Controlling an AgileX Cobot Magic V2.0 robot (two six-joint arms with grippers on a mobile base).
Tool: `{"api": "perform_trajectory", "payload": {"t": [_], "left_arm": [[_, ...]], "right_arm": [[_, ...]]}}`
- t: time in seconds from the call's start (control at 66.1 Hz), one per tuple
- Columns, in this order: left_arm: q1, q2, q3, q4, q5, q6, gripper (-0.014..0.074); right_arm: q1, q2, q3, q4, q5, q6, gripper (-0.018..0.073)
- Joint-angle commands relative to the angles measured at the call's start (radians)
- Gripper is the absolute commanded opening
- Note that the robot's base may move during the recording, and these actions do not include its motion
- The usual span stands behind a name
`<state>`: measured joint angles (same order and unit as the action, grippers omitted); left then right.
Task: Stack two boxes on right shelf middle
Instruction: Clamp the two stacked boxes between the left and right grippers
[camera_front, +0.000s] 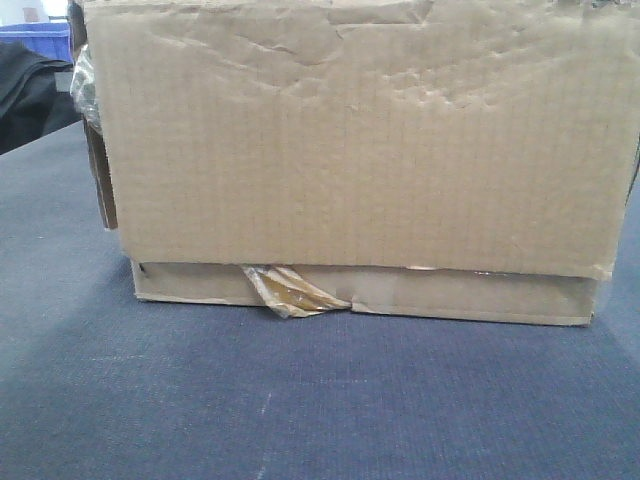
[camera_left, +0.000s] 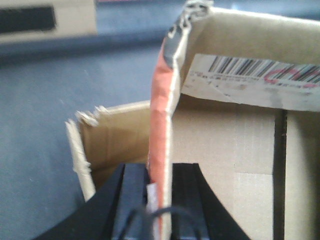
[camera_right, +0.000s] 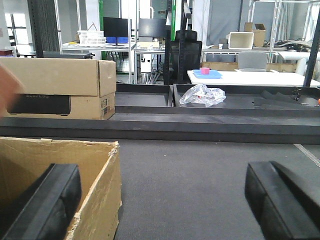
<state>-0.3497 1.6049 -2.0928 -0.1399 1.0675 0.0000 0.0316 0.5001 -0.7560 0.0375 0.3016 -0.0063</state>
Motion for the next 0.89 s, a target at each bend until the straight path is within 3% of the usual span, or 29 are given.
{"api": "perform_trajectory", "payload": {"t": [0.0, 0.166, 0.439, 0.878], "left_arm": [[-0.058, 0.044, -0.007, 0.054, -0.041, -0.04, -0.0111], [-0.106, 0.145, -0.007, 0.08, -0.043, -0.059, -0.0111], [-0.106, 0.267, -0.007, 0.14, -0.056, -0.09, -0.0111], [-0.106, 0.333, -0.007, 0.148, -0.064, -0.114, -0.008]], "right_arm": [[0.002, 0.007, -0.006, -0.008, -0.012, -0.003, 0.057], [0.002, 0.007, -0.006, -0.008, 0.004, -0.003, 0.057], [0.002, 0.007, -0.006, -0.008, 0.052, -0.003, 0.057], [0.002, 0.007, -0.006, -0.008, 0.052, -0.003, 0.057]]}}
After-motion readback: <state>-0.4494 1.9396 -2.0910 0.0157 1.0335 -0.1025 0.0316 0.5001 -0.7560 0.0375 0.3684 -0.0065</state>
